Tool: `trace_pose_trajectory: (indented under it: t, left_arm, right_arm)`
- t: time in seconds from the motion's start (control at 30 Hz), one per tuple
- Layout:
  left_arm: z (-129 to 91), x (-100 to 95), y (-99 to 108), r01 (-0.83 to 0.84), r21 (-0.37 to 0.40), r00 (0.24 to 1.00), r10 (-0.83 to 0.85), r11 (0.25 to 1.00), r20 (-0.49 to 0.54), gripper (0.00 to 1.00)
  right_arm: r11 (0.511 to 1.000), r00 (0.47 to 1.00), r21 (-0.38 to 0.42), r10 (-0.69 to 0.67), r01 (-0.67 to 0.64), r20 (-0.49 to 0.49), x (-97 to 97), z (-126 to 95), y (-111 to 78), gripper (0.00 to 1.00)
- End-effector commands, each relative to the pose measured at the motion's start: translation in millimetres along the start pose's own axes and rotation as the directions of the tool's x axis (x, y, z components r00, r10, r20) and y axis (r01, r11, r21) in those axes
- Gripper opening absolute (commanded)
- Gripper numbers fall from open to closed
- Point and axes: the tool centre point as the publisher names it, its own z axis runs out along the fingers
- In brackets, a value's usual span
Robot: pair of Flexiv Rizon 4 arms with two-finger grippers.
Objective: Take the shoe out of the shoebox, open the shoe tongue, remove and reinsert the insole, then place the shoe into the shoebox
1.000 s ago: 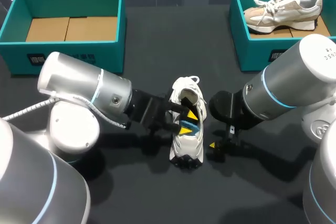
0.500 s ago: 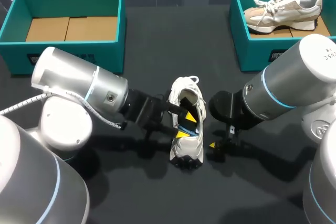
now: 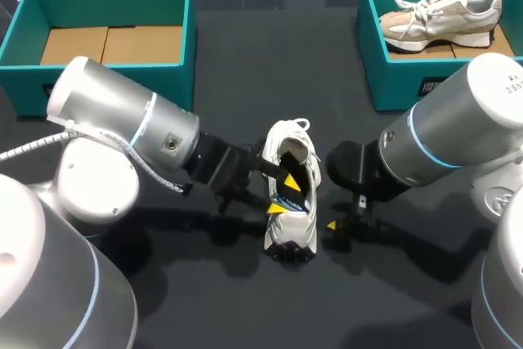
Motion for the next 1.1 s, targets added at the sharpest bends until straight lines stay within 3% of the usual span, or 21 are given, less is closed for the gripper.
trace_pose_trajectory:
  t: [0.03,0.43,0.87,1.1]
  left_arm:
    - [-5.4,-2.5,1.0,0.004,-0.004,1.000,-0.004,1.000,-0.029,0.39]
    - [-36.0,-0.7,10.6,0.019,-0.030,0.996,-0.021,0.999,-0.089,0.39]
    - [-70.9,-7.0,12.8,-0.015,0.008,0.981,0.016,1.000,-0.191,0.38]
    - [-89.7,-12.8,14.4,-0.070,0.029,0.960,0.075,0.997,-0.269,0.39]
  right_arm:
    - [1.000,1.000,0.003,-0.001,0.001,0.008,2.5,-13.2,-6.8,1.00]
    - [0.999,1.000,0.038,0.007,-0.008,0.020,-1.3,-39.5,-30.2,1.00]
    - [0.999,1.000,0.041,-0.010,0.011,-0.016,-12.0,-58.9,-53.4,1.00]
    - [0.999,1.000,0.041,-0.010,0.011,-0.016,-12.0,-58.9,-53.4,1.00]
